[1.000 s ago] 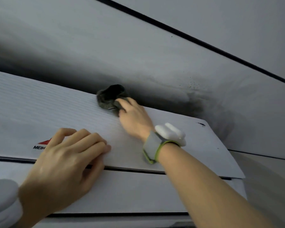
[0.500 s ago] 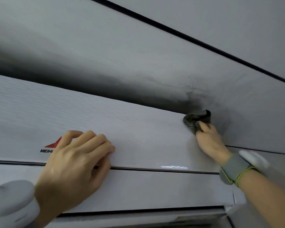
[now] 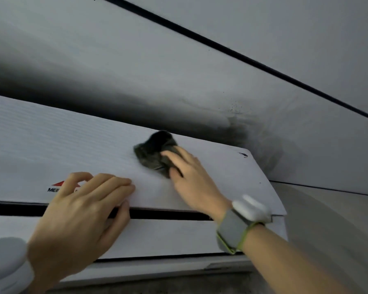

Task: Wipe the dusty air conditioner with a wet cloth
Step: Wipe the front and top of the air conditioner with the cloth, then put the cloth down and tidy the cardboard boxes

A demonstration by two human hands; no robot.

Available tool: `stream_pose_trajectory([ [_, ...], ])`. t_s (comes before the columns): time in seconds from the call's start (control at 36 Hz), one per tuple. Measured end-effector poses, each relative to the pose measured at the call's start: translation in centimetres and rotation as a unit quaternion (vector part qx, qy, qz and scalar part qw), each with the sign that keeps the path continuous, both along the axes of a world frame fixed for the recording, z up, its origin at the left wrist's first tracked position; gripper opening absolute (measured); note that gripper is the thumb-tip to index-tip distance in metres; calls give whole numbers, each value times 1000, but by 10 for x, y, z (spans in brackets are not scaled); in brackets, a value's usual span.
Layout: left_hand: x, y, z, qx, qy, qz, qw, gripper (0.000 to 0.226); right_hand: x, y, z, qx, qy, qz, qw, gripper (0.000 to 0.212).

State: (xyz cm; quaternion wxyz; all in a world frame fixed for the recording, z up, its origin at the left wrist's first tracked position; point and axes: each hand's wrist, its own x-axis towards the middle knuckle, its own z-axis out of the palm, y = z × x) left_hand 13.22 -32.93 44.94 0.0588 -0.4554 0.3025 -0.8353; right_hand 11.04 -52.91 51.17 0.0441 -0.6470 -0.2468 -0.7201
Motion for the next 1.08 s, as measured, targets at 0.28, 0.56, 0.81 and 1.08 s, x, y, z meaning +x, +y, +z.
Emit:
stream_pose_trajectory([
  [0.28,-7,26,-57,-2,69,30,997,48,-1,-147,-48,317,78,-16,945,42],
  [0.56,-1,69,-117,-63,130,31,989,40,-2,-160,-121,488,40,89,868,40],
  [0.81,21,132,-182,-104,241,64,963,37,44,-86,-233,565,95,335,748,30],
  [1.08,17,209,-315,-201,495,-22,845,21,57,19,-371,448,295,680,500,18],
])
